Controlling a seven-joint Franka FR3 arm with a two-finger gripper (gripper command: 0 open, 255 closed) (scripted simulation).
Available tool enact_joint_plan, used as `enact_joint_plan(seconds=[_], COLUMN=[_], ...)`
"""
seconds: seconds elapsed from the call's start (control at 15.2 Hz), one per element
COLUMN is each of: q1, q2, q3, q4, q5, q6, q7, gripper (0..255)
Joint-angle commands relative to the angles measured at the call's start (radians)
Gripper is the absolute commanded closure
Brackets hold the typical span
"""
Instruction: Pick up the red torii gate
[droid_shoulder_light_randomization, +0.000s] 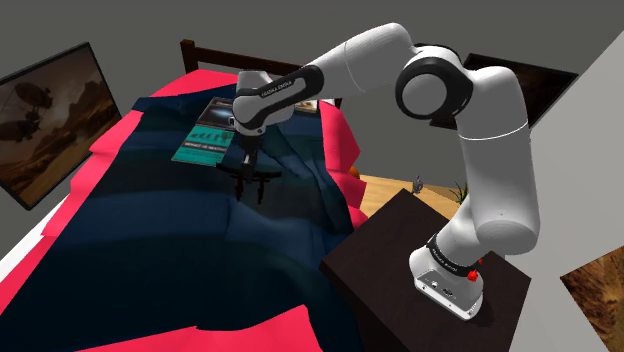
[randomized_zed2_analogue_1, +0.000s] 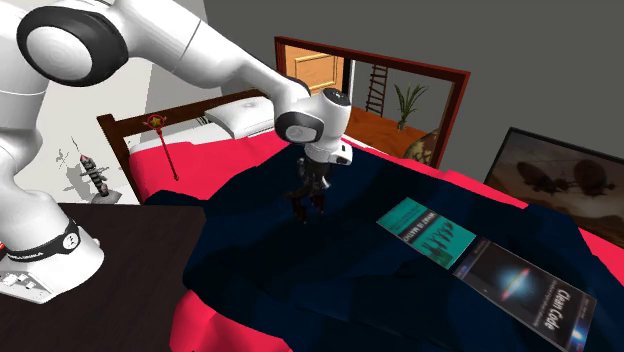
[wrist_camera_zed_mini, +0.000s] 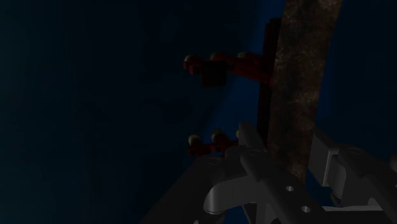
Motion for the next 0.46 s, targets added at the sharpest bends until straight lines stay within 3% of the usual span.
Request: enact_joint_plan(seconds=[0.0, 0.4], q1=[-0.002, -0.002], q2=[-0.017, -0.050], q3=[-0.001, -0.002], q4=[0.005, 0.009], q5=[-0.002, -0.004], q6=[-0.021, -0.058], q7=[0.004, 0.013], gripper=[255, 255])
